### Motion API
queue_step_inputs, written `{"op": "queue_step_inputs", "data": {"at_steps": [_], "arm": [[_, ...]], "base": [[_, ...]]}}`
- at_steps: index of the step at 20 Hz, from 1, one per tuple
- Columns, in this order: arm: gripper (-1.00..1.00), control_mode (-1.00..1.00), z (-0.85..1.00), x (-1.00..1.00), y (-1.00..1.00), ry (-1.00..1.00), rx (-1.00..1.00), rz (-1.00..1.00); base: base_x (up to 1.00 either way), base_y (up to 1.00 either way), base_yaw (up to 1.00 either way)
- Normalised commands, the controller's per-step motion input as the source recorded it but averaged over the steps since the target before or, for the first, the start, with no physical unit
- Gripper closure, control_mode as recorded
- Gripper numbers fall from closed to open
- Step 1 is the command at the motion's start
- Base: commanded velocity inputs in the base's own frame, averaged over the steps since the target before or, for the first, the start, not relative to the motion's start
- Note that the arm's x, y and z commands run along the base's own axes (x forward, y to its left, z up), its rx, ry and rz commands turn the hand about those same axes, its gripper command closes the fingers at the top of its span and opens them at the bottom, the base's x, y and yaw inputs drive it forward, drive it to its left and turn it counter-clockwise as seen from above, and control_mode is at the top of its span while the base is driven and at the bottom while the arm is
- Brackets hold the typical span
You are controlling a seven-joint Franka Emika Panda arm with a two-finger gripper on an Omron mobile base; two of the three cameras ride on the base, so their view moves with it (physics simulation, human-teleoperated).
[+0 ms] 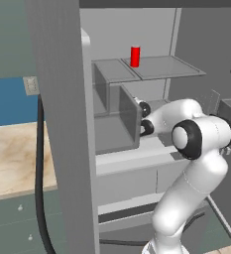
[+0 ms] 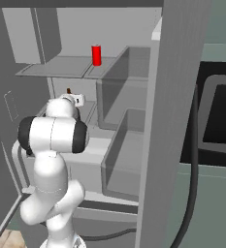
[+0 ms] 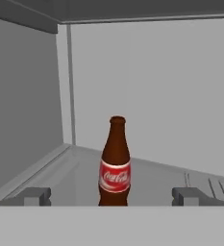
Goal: Open the fridge, grab two sodas, and place both sodas inside the bowl with ice on the dining counter.
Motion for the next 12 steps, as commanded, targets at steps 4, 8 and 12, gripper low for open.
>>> {"op": "queue_step_inputs", "data": {"at_steps": [4,8,12], "arm": [[-1.00,-1.00,-0.12,0.28,0.00,0.00,0.00,0.00],[-1.00,-1.00,-0.09,0.25,0.00,0.00,0.00,0.00],[-1.00,-1.00,-0.09,0.24,0.00,0.00,0.00,0.00]], "base": [[0.00,0.00,0.00],[0.00,0.00,0.00],[0.00,0.00,0.00]]}}
